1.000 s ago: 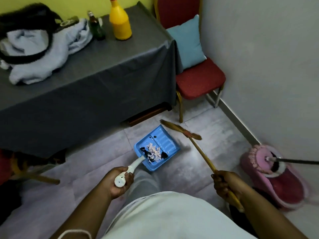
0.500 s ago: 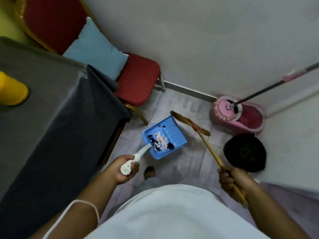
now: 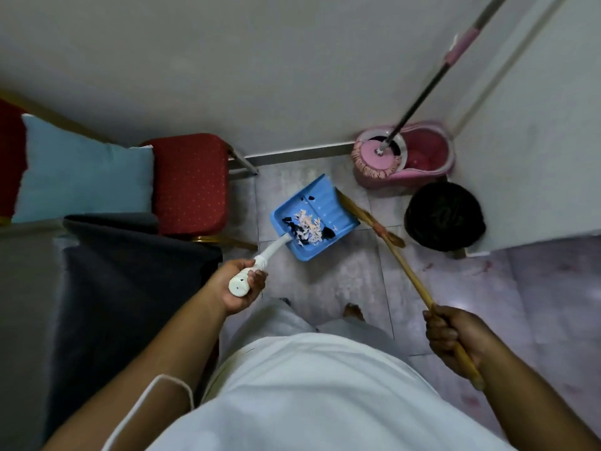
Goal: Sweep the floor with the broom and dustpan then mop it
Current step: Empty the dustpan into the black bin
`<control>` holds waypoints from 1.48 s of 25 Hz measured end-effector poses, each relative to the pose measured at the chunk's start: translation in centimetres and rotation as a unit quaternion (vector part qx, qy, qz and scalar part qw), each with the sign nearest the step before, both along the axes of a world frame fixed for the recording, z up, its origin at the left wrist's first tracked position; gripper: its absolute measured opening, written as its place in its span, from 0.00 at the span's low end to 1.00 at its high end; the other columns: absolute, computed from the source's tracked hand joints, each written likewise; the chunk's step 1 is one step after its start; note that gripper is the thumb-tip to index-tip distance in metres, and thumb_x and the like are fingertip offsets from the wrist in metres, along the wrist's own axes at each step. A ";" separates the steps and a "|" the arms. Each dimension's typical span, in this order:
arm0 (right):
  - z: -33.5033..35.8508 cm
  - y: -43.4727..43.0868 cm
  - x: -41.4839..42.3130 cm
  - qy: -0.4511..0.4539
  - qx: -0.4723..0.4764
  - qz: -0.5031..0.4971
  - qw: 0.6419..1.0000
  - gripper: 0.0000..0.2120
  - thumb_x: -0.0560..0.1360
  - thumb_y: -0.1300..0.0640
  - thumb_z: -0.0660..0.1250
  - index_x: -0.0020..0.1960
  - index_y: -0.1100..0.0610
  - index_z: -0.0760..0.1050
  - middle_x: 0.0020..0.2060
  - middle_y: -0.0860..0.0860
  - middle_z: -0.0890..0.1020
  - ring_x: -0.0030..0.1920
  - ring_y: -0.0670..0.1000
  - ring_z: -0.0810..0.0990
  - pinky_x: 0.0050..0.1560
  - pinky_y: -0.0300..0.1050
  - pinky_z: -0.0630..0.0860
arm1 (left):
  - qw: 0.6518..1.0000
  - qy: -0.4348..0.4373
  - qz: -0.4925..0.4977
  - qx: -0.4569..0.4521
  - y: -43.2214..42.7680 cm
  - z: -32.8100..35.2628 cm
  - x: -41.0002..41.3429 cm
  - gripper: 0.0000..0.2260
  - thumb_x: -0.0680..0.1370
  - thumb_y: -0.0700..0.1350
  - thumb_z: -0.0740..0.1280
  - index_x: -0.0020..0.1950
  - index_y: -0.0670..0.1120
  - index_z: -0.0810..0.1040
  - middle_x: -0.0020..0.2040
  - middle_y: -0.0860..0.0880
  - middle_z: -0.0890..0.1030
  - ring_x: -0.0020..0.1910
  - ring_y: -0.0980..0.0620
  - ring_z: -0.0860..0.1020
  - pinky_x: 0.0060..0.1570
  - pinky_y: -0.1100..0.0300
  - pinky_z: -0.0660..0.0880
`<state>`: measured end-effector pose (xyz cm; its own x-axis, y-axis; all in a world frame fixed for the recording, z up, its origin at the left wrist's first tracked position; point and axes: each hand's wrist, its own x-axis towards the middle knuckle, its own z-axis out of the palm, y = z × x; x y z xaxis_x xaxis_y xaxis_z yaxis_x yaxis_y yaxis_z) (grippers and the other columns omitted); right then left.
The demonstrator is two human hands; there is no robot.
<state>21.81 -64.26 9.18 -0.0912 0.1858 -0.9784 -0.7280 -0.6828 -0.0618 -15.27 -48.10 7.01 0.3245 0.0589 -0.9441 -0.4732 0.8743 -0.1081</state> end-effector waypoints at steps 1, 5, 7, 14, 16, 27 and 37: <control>0.0 -0.5 -0.4 0.002 0.002 -0.023 1.000 0.13 0.82 0.57 0.52 0.41 0.59 0.67 0.20 0.48 0.64 0.15 0.43 0.60 0.13 0.34 0.57 | 1.000 -0.004 -0.015 -0.003 1.0 -0.1 0.4 0.15 0.81 0.48 0.56 0.45 0.36 0.71 0.25 0.46 0.71 0.17 0.55 0.71 0.15 0.68 0.69; 0.8 -1.6 -3.6 -0.012 0.007 -0.101 0.995 0.12 0.82 0.58 0.53 0.40 0.58 0.67 0.20 0.48 0.64 0.15 0.44 0.60 0.13 0.34 0.56 | 0.997 -0.027 -0.071 -0.002 5.6 -0.6 1.0 0.10 0.77 0.45 0.57 0.44 0.38 0.70 0.24 0.46 0.70 0.16 0.55 0.70 0.14 0.67 0.69; 1.6 -2.6 -6.1 -0.019 0.008 -0.156 0.988 0.12 0.81 0.58 0.53 0.40 0.58 0.67 0.21 0.48 0.64 0.15 0.44 0.59 0.13 0.34 0.56 | 0.991 -0.041 -0.130 -0.014 8.4 -0.8 0.7 0.07 0.72 0.43 0.58 0.43 0.39 0.69 0.25 0.46 0.70 0.17 0.55 0.71 0.15 0.66 0.70; 3.1 -7.7 -15.3 -0.017 -0.015 -0.320 0.947 0.13 0.81 0.56 0.53 0.40 0.58 0.67 0.20 0.48 0.64 0.14 0.43 0.60 0.12 0.34 0.56 | 0.964 -0.049 -0.260 0.004 14.0 0.3 1.8 0.06 0.71 0.42 0.59 0.42 0.39 0.69 0.24 0.46 0.70 0.16 0.55 0.70 0.15 0.67 0.69; 3.3 -9.5 -17.3 -0.016 -0.022 -0.355 0.934 0.13 0.81 0.56 0.53 0.39 0.58 0.66 0.20 0.48 0.64 0.14 0.44 0.60 0.12 0.34 0.56 | 0.956 -0.046 -0.288 0.025 14.6 0.7 2.9 0.06 0.70 0.41 0.59 0.44 0.39 0.68 0.25 0.47 0.70 0.16 0.55 0.70 0.16 0.68 0.69; 2.3 -16.4 -20.2 -0.025 -0.003 -0.456 0.889 0.11 0.81 0.57 0.53 0.43 0.59 0.68 0.20 0.48 0.65 0.14 0.44 0.60 0.12 0.34 0.57 | 0.920 -0.061 -0.363 0.131 12.5 5.0 11.1 0.07 0.78 0.42 0.57 0.49 0.38 0.67 0.25 0.47 0.69 0.17 0.56 0.70 0.17 0.69 0.70; 2.0 -16.9 -20.0 -0.037 0.013 -0.474 0.880 0.13 0.82 0.57 0.53 0.42 0.60 0.69 0.21 0.49 0.66 0.15 0.44 0.61 0.13 0.35 0.59 | 0.829 0.018 -0.482 0.282 9.3 4.9 21.3 0.17 0.83 0.47 0.56 0.71 0.44 0.65 0.36 0.45 0.70 0.26 0.54 0.71 0.19 0.68 0.70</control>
<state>1.82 -81.20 11.22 0.1807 0.1672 -0.9692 -0.9628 0.2315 -0.1395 6.03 -38.79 11.90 0.4503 0.2236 -0.8645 0.4806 0.7552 0.4456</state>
